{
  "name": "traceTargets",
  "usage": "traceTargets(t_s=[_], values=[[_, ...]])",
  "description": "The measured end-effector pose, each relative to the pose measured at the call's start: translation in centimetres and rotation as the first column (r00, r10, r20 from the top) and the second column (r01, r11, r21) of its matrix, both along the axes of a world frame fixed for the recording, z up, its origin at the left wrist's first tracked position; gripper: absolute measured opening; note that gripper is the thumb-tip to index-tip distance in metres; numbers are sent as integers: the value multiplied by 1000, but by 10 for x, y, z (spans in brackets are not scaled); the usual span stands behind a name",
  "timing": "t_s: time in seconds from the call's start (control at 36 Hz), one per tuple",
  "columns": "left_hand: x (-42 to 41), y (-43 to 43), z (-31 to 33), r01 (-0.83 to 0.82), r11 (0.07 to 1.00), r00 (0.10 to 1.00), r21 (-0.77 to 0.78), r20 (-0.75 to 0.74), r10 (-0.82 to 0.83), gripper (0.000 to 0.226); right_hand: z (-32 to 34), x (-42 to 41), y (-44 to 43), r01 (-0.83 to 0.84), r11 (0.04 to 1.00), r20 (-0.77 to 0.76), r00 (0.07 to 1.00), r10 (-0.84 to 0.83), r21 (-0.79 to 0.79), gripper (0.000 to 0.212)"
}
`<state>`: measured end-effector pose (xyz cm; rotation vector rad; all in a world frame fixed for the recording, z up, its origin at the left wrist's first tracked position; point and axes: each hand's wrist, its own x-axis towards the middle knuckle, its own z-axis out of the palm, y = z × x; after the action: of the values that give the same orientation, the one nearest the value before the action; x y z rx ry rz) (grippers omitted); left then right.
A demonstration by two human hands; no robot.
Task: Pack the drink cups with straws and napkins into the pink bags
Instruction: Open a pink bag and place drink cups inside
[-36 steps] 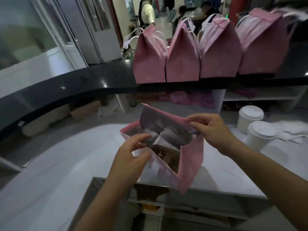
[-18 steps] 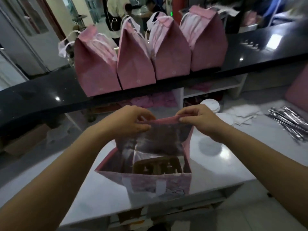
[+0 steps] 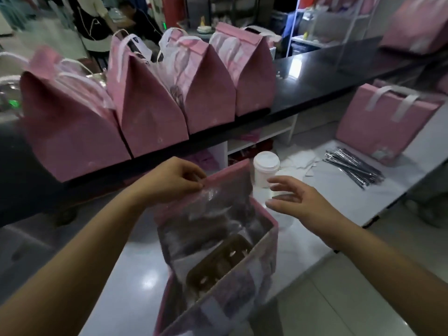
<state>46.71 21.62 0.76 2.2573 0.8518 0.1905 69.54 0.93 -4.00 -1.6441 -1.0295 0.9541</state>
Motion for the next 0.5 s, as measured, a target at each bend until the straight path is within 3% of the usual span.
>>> traceTargets(t_s=[0.11, 0.28, 0.42, 0.5], values=[[-6, 11, -9, -51, 989, 991, -139, 118, 67, 36, -11, -17, -11, 138, 990, 30, 990, -137, -12, 57], [-8, 1, -32, -25, 894, 922, -446, 336, 193, 54, -25, -43, -13, 351, 937, -12, 936, -351, -2, 89], [-9, -28, -51, -31, 802, 827, -596, 436, 355, 34, -34, -60, -9, 420, 905, 13, 907, -420, -60, 86], [-13, -47, -61, -32, 764, 755, -644, 485, 440, 29, -35, -63, -8, 456, 887, -26, 888, -459, -73, 71]])
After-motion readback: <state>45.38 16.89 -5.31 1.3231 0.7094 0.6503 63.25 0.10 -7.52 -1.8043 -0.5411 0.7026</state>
